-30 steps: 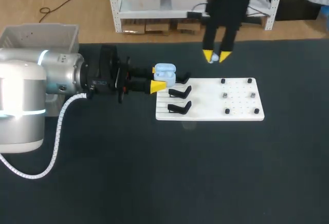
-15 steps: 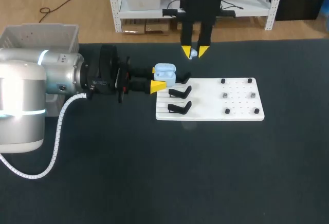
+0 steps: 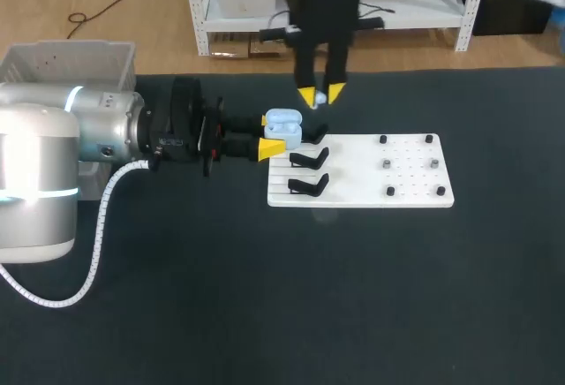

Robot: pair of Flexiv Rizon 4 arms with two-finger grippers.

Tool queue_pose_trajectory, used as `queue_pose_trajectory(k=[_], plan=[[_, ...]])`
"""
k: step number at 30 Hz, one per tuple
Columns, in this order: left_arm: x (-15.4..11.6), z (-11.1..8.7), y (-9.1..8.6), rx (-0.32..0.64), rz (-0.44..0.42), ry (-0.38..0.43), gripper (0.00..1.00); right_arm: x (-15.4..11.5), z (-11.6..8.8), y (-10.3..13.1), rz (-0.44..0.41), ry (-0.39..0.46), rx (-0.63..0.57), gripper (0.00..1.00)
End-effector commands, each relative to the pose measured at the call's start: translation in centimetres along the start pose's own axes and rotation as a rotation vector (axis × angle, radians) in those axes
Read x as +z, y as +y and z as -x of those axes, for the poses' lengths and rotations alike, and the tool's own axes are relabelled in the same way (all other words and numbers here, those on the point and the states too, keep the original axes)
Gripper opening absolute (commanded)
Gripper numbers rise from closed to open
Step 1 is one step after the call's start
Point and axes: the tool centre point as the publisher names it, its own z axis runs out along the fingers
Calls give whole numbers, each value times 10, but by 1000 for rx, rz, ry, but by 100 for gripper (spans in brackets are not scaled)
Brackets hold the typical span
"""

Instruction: Pick up each earbud case from the left stands, insert the matching earbuds, close the lid, and place the case in the box.

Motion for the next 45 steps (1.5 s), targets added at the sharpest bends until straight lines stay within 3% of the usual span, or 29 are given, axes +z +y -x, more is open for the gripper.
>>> queue_pose_trajectory(k=[1, 10, 21, 45], plan=[[0, 0, -1, 2, 4, -1, 0, -2, 10, 18, -63, 18, -11, 0], [0, 0, -1, 2, 4, -1, 0, 10, 10, 25, -42, 1, -36, 0], [0, 0, -1, 2, 4, -1, 0, 15, 8, 28, 72, 8, -91, 0], [0, 0, -1, 2, 4, -1, 0, 24, 12, 42, 59, 3, -153, 0]])
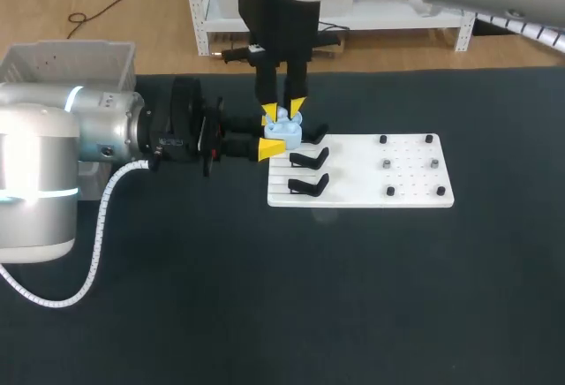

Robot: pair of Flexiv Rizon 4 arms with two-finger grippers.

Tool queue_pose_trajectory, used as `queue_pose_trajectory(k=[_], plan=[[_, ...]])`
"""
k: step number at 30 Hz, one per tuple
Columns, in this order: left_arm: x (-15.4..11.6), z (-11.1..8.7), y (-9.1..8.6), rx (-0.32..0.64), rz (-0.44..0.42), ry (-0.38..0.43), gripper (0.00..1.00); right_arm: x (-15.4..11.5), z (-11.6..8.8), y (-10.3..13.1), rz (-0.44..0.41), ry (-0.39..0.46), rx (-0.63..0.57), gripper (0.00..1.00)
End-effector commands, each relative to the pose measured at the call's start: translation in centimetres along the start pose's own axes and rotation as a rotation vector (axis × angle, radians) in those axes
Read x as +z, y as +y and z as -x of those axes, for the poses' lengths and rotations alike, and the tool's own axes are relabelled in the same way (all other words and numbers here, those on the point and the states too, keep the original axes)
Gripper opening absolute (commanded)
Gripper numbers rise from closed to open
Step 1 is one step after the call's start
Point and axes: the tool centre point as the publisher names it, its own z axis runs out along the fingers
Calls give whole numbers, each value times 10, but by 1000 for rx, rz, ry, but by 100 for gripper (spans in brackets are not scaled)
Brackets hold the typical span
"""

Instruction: Pick up each earbud case from the left stands, insert the matching earbuds, close the lid, and place the case in the box.

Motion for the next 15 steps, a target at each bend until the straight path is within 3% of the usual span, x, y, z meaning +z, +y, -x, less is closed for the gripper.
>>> queue_pose_trajectory(k=[1, 15], plan=[[0, 0, -1, 2, 4, -1, 0, 1, 1, 1, -1, -7, -3, 0], [0, 0, -1, 2, 4, -1, 0, 8, 6, 4, 0, -3, -13, 0]])
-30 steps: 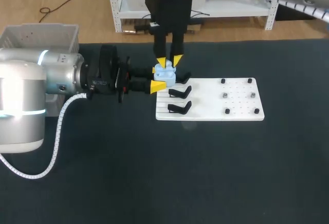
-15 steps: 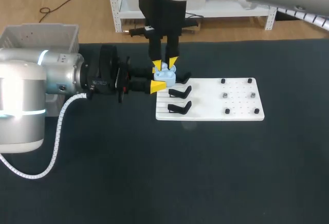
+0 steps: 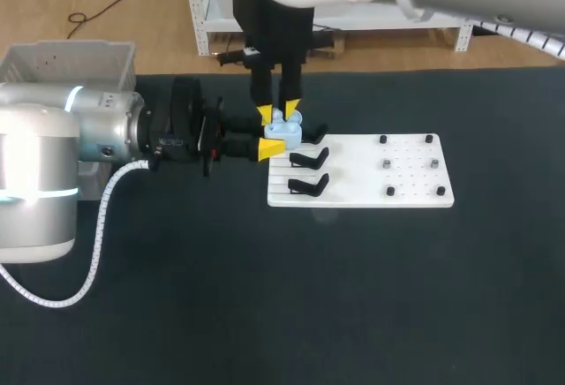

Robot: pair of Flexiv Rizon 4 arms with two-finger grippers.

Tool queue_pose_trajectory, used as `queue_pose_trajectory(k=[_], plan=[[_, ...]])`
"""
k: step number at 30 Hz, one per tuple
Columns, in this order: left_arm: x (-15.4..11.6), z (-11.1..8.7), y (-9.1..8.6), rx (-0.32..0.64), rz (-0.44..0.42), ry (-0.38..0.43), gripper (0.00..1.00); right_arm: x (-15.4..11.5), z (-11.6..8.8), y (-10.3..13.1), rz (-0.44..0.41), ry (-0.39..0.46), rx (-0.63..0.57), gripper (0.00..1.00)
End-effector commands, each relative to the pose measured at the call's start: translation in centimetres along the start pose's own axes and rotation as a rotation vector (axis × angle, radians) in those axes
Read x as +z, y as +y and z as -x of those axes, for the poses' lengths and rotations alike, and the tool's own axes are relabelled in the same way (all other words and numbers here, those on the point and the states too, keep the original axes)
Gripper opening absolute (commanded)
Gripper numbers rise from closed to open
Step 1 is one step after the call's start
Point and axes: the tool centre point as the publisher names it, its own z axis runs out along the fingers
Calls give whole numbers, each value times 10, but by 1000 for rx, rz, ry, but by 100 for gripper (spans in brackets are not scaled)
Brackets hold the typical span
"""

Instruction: Pick up each earbud case from the left stands, insert the matching earbuds, close the lid, and place the case in the box.

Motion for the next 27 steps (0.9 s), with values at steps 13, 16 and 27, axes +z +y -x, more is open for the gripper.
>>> queue_pose_trajectory(k=[13, 16, 27], plan=[[0, 0, -1, 2, 4, -1, 0, 10, 6, -2, -9, 11, 6, 0], [0, 0, -1, 2, 4, -1, 0, 11, 7, -3, -11, 12, 9, 0], [0, 0, -1, 2, 4, -1, 0, 12, 10, -4, -8, 19, 13, 0]])
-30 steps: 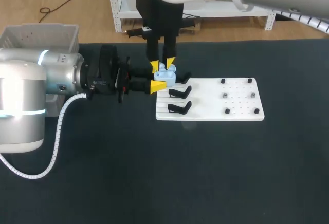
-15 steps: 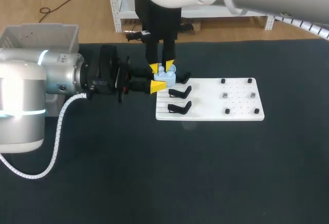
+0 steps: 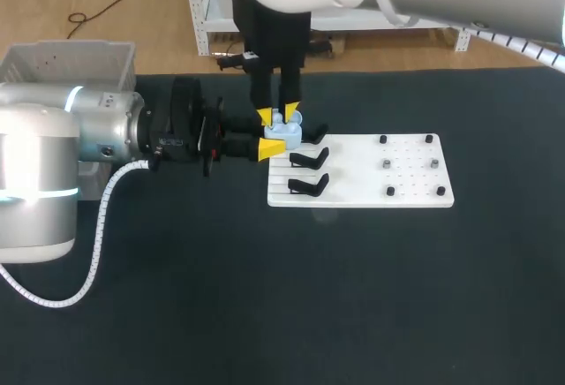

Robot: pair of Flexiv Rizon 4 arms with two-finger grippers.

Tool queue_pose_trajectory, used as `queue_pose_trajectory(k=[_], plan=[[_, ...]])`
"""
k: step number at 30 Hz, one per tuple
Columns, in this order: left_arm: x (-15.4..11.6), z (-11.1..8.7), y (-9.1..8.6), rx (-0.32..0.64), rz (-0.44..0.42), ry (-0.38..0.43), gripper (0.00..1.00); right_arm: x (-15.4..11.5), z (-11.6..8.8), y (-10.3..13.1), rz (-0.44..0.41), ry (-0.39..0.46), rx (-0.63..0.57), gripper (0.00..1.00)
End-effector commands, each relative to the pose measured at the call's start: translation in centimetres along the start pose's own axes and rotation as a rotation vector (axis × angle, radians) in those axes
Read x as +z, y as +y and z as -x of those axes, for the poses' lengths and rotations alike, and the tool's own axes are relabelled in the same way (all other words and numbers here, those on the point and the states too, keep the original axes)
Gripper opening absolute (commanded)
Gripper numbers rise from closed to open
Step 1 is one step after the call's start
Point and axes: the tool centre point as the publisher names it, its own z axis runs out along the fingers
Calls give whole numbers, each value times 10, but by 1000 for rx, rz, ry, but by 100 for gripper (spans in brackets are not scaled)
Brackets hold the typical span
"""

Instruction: Pick up each earbud case from the left stands, insert the matching earbuds, close the lid, and place the case in the box.

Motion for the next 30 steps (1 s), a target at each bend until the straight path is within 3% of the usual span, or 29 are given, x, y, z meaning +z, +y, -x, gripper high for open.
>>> queue_pose_trajectory(k=[1, 30], plan=[[0, 0, -1, 2, 4, -1, 0, 1, 1, 0, 0, 6, 1, 0], [0, 0, -1, 2, 4, -1, 0, 11, 9, 2, -20, 40, -2, 0]])
